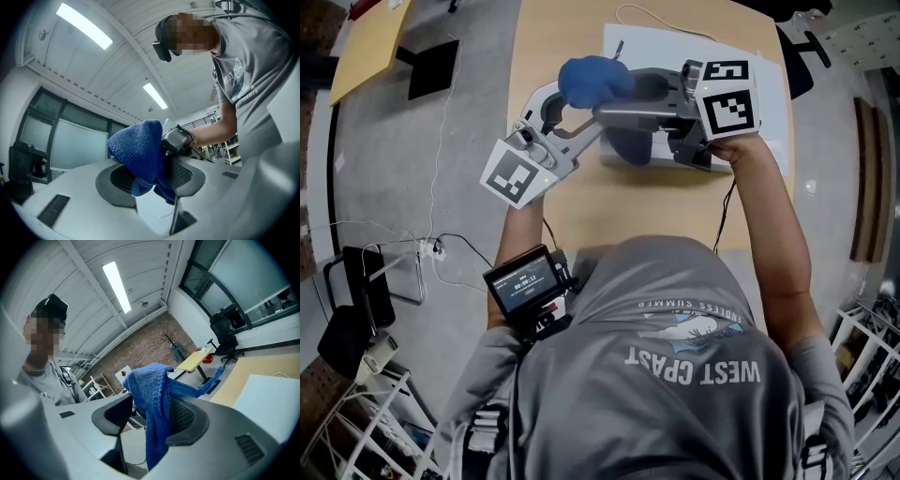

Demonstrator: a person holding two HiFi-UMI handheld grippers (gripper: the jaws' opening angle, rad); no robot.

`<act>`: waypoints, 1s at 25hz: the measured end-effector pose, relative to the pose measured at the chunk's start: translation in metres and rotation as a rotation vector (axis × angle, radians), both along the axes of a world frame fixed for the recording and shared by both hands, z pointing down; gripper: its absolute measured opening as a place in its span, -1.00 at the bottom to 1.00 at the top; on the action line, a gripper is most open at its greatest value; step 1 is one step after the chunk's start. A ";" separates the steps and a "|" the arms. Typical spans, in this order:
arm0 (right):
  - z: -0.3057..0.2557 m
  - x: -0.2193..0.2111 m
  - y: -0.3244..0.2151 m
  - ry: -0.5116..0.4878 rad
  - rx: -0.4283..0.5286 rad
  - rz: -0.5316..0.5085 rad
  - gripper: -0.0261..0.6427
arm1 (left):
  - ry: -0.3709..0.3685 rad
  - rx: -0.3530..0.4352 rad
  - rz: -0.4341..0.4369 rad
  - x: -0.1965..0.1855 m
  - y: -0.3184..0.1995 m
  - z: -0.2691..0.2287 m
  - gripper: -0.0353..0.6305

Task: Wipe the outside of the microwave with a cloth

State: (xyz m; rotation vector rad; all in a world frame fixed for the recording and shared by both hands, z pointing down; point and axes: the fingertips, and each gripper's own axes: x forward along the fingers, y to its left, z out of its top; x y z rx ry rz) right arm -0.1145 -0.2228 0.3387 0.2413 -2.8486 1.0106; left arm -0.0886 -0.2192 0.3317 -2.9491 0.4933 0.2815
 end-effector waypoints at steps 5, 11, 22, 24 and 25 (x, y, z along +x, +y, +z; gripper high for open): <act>-0.007 0.017 -0.014 0.008 0.025 0.111 -0.27 | 0.066 -0.027 -0.079 -0.022 -0.012 -0.003 -0.45; -0.021 0.057 -0.032 -0.029 0.069 0.298 -0.27 | 0.095 -0.058 -0.225 -0.057 -0.043 -0.003 -0.56; 0.013 0.096 -0.030 0.035 0.014 0.408 -0.27 | -0.322 -0.113 -0.358 -0.026 -0.083 0.125 -0.57; 0.020 0.098 -0.025 0.054 0.004 0.422 -0.27 | -0.372 -0.141 -0.361 -0.023 -0.080 0.150 -0.57; 0.023 0.099 -0.021 0.063 0.002 0.429 -0.27 | -0.389 -0.157 -0.359 -0.021 -0.078 0.162 -0.57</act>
